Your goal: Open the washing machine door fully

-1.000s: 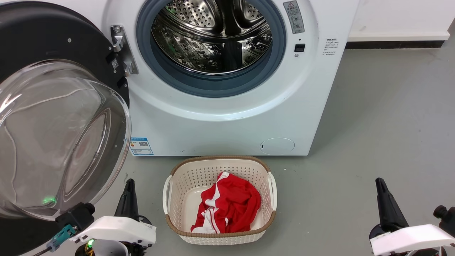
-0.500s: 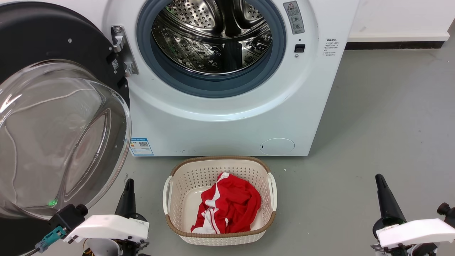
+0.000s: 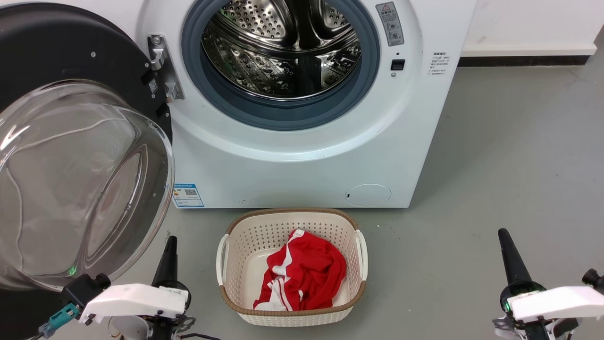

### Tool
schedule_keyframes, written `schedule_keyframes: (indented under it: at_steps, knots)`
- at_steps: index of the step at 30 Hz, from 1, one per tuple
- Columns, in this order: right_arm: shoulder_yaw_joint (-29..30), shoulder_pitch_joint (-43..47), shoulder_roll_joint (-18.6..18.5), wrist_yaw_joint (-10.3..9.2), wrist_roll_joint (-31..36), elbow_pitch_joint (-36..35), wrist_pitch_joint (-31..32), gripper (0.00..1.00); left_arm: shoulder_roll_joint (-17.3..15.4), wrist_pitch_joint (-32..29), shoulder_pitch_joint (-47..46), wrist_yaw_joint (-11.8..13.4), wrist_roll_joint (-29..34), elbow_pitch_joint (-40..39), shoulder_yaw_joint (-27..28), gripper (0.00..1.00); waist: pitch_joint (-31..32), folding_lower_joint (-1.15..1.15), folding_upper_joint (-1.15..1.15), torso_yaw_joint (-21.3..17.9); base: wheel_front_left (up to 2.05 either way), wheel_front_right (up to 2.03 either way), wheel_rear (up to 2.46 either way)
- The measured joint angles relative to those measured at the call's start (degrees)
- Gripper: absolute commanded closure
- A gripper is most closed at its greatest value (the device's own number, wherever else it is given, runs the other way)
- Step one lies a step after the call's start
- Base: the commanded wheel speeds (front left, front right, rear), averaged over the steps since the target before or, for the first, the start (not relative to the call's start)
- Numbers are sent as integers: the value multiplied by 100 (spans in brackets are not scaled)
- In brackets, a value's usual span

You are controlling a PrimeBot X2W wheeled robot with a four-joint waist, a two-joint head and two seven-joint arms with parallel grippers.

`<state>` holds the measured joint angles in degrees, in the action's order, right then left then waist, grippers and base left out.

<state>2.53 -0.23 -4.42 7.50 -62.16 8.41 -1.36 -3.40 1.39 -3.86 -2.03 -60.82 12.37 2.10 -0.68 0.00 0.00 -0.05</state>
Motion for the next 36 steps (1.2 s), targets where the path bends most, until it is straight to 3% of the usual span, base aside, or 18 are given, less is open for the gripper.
schedule_keyframes:
  at_steps: [36]
  knots:
    - [109,-328,-2,0,-1957,335,376,100,32,-486,-119,-326,-1935,100,270,100,28,0,0,3,0,0,0]
